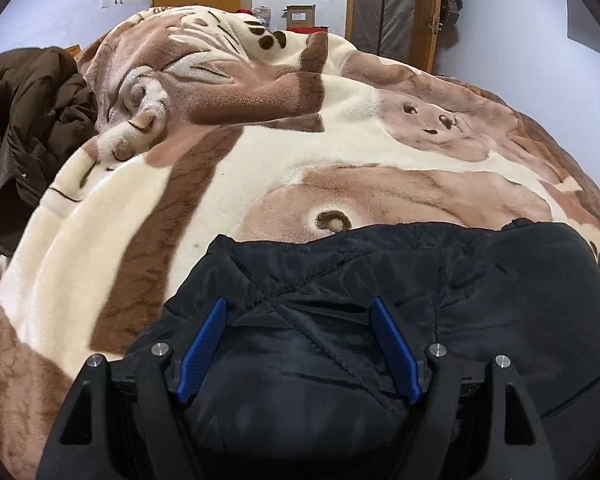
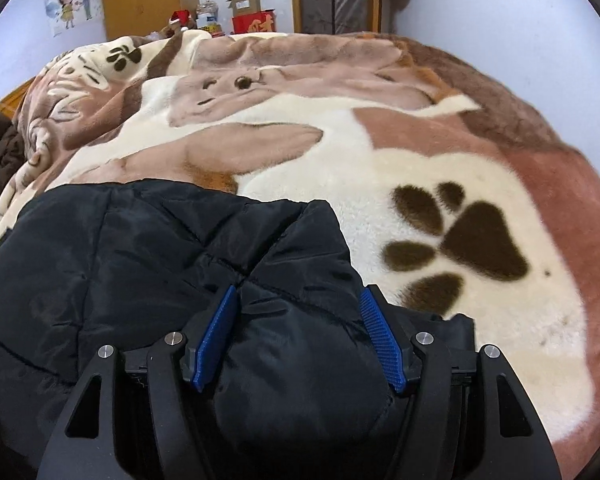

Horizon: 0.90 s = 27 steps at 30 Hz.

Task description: Fold large clothes

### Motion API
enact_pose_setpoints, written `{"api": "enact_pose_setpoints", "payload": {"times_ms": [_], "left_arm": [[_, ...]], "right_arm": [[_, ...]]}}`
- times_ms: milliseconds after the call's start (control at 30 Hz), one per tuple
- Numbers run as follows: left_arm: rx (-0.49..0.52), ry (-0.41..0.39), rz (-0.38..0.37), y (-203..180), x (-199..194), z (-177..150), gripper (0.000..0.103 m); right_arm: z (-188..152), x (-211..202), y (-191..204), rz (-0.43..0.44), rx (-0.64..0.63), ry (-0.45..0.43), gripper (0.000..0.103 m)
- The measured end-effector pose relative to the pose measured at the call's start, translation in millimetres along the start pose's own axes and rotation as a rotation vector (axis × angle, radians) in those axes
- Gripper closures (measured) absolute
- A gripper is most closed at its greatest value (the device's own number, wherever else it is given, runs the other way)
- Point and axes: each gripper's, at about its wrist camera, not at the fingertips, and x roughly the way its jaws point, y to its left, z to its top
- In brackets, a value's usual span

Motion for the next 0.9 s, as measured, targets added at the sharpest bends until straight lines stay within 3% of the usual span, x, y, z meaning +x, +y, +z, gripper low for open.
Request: {"api": "enact_pose_setpoints", "payload": {"times_ms": [267,367,500,567,633,700,900], "left_arm": [[0.002,0.04,0.012,-1.2,-5.7,7.0,0.026],[-0.019,0.033,-0.007,8.9,-34.5,11.7,0.027],[-0.047,-0.047,-0.025,35.2,-81.8,2.3,0.027],[-0.065,-0.042,-0.014,48.5,-87.3,-7.6,0.027],[-0.074,0.004,0.016,59.6,-76.8,-21.8,0.027],[-0.125,0.042,-0.009,71.0,-63.2,-34.8,0.025],[-0.184,0.042,-0.042,75.8,-48.1,-46.8,0.02]], "right_arm": [[1.7,0.8,3.6,-0.025,-0.008,0.034,0.039],[8.1,-22.5,2.4,-0.034,-0.015,0.039,0.039],[4.3,-77.2,-4.7,0.01,0.017,-0.055,0.039],[-6.8,-97.7,-6.5,0.031,0.023,-0.088,0.039],[-20.5,-93.7,-4.7,0.024,0.005,-0.055,0.039],[-31.2,-75.0,-6.1,0.016,0.005,-0.006,0.039],[-38.3,-47.4,0.6,-0.032,-0.04,0.009,0.039]]}}
